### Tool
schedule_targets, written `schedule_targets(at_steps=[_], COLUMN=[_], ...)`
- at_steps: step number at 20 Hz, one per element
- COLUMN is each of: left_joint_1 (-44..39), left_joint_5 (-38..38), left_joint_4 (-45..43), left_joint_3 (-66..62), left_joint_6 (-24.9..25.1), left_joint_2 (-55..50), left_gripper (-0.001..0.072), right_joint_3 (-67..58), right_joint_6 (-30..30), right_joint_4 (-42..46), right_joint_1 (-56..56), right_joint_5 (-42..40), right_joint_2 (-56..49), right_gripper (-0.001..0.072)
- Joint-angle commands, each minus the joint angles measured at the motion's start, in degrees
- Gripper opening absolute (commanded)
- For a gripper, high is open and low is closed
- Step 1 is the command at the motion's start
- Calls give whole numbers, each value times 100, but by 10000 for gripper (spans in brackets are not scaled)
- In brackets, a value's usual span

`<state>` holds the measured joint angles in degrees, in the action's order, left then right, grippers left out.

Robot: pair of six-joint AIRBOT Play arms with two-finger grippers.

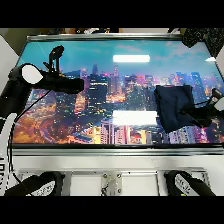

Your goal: Fold the clothes and pants, and hang the long-sleeved shirts on hangers.

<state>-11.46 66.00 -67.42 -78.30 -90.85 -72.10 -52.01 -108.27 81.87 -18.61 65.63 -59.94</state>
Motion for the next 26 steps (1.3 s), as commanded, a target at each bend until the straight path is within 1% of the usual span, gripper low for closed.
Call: schedule_targets(at_steps=[1,3,5,6,8,10,11,12,14,15,26], left_joint_1=[-22,-103,-238,-304,-413,-492,-531,-570,-584,-581,-581], left_joint_5=[59,48,-48,-94,-120,-17,0,-26,-59,-63,-66], left_joint_4=[0,-2,-4,-9,-13,-4,-9,-4,4,-2,-4], left_joint_3=[0,0,0,0,0,0,0,0,0,0,0], left_joint_6=[-2,-2,0,0,0,-2,0,-2,-2,-2,-2], left_joint_2=[0,0,0,0,0,0,0,0,0,0,0], left_gripper=[15,14,15,14,15,15,15,15,15,15,15], right_joint_3=[-92,-90,-90,-90,-90,-90,-90,-90,-90,-90,-90], right_joint_6=[826,1558,2028,2170,2306,2302,2302,2302,2302,2293,2280], right_joint_4=[-122,-669,-1281,-1510,-1552,-1554,-1554,-1556,-1556,-1572,-1574], right_joint_1=[44,271,782,1163,1991,2671,2903,3091,3283,3307,3305], right_joint_5=[33,-173,-179,-199,-376,-605,-675,-691,-684,-688,-643], right_joint_2=[1215,1827,2015,1965,1740,1478,1370,1272,1167,1147,1147], right_gripper=[704,703,703,703,703,703,668,484,31,13,14])
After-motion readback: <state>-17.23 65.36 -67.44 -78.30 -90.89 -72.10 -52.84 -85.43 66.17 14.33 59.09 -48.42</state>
